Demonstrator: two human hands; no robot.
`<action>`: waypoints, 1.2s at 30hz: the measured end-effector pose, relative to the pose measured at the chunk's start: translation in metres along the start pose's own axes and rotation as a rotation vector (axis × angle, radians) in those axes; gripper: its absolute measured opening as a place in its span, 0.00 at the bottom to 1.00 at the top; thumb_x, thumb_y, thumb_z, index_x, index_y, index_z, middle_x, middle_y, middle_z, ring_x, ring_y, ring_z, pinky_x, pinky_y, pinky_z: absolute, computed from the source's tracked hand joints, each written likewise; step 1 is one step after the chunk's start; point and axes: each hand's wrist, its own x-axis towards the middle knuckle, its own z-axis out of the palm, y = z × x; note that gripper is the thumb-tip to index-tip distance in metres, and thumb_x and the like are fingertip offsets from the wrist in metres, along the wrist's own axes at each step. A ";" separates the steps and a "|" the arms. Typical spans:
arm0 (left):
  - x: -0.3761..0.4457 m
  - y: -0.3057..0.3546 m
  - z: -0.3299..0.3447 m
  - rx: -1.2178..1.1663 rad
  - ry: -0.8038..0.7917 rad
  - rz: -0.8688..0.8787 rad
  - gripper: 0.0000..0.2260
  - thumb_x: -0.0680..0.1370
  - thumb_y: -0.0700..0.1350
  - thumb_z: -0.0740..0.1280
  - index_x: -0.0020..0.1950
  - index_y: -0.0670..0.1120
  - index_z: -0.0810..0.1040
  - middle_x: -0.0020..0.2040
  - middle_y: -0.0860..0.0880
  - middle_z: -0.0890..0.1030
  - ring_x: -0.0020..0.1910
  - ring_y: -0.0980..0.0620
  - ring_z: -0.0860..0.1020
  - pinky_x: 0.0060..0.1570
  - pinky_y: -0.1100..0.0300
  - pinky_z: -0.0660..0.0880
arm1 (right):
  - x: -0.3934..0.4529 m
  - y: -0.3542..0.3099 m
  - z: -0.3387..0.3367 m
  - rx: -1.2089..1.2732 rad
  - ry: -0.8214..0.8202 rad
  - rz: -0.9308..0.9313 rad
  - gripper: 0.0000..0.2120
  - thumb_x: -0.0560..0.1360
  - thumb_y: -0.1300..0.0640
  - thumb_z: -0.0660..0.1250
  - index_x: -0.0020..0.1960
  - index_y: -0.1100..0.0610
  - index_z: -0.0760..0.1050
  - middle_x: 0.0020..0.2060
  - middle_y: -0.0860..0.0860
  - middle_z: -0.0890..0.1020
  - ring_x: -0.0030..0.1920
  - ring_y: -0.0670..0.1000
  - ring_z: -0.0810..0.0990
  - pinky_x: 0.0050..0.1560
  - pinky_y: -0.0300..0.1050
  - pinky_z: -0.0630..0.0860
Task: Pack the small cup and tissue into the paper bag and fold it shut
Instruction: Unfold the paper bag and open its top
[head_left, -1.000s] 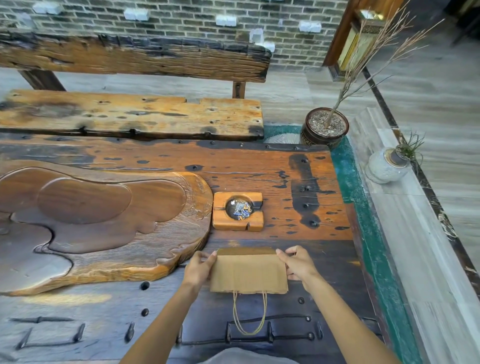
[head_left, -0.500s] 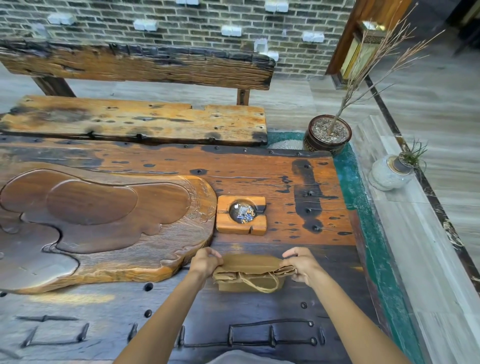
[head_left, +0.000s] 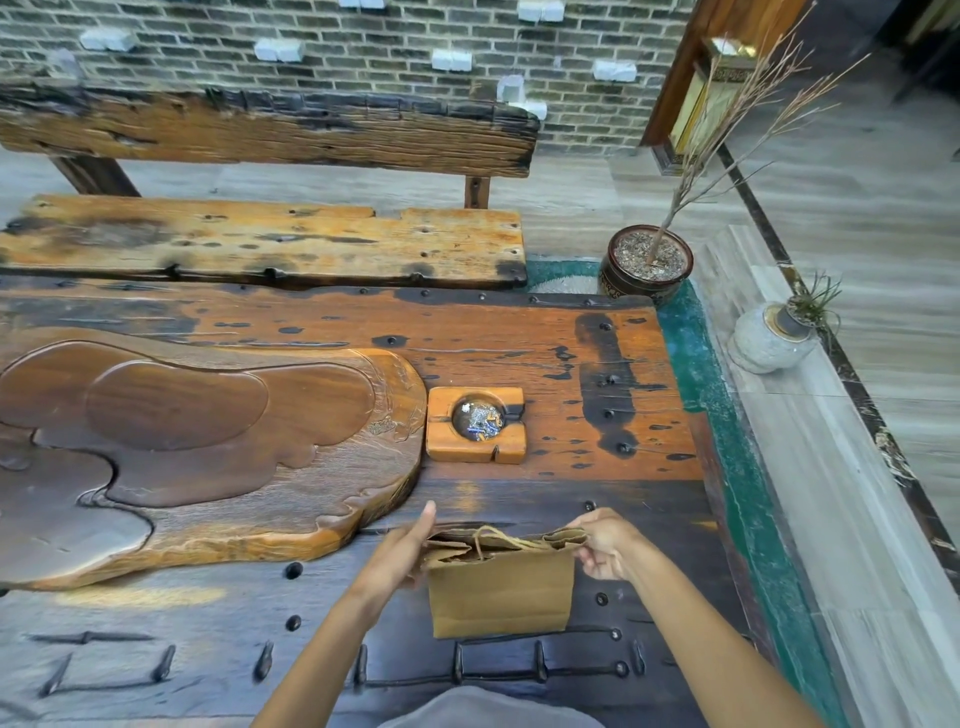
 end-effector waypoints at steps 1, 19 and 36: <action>-0.006 0.001 -0.002 0.004 -0.003 0.039 0.30 0.72 0.74 0.56 0.48 0.47 0.76 0.36 0.48 0.75 0.36 0.50 0.73 0.43 0.55 0.72 | 0.000 0.001 0.000 -0.007 0.001 -0.003 0.16 0.81 0.67 0.53 0.40 0.60 0.75 0.17 0.52 0.71 0.14 0.44 0.66 0.20 0.29 0.61; -0.014 0.007 0.012 0.474 0.343 0.437 0.15 0.75 0.59 0.69 0.37 0.49 0.72 0.37 0.49 0.74 0.36 0.55 0.73 0.32 0.65 0.64 | -0.038 -0.002 0.005 -0.292 0.042 -0.090 0.11 0.80 0.59 0.55 0.42 0.55 0.73 0.24 0.51 0.74 0.19 0.45 0.66 0.22 0.34 0.61; -0.009 0.005 0.012 0.462 0.335 0.446 0.13 0.75 0.57 0.70 0.48 0.47 0.80 0.41 0.49 0.74 0.38 0.59 0.72 0.35 0.72 0.64 | -0.138 -0.019 0.012 -0.527 0.076 -0.816 0.08 0.78 0.57 0.66 0.49 0.48 0.83 0.43 0.44 0.87 0.45 0.40 0.84 0.51 0.37 0.81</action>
